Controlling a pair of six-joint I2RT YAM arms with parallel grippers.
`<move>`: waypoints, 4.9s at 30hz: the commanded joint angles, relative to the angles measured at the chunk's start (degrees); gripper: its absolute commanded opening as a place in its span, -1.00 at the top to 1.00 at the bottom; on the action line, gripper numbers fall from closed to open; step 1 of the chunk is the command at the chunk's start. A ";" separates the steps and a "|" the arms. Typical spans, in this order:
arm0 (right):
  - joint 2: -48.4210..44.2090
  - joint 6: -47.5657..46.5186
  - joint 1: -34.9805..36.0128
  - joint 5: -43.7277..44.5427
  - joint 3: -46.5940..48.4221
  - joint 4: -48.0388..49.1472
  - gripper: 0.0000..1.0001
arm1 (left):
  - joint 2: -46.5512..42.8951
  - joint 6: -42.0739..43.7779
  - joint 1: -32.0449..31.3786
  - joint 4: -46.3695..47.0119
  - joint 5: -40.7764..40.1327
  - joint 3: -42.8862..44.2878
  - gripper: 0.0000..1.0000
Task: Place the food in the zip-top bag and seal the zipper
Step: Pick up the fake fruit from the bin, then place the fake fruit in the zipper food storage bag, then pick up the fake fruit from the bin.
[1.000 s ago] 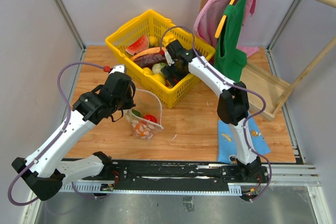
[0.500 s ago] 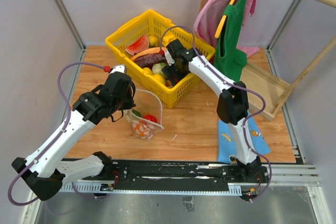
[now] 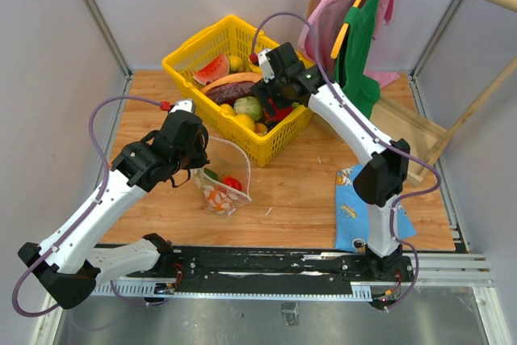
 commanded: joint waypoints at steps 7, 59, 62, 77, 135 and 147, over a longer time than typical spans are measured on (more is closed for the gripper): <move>-11.26 0.41 4.08 0.01 -7.52 14.53 0.28 | -0.98 -1.02 0.10 1.34 -0.46 0.04 0.99; -31.39 12.26 16.27 -36.42 -48.12 46.11 0.17 | -0.77 -1.79 1.42 3.98 2.97 -1.12 0.99; -30.74 11.94 16.29 -34.75 -48.61 46.39 0.08 | -0.95 -1.43 1.42 4.09 3.07 -1.08 0.99; -26.91 10.89 16.32 -34.60 -46.08 47.36 -0.51 | -1.94 -0.29 1.42 4.51 3.43 -0.92 0.99; -8.78 -2.67 3.76 18.55 -12.17 12.04 -0.66 | -1.06 0.59 1.42 -2.01 0.19 1.33 1.00; 4.00 -8.13 0.03 29.46 -6.90 11.08 -0.72 | -1.02 0.89 1.42 -1.72 0.60 1.23 0.99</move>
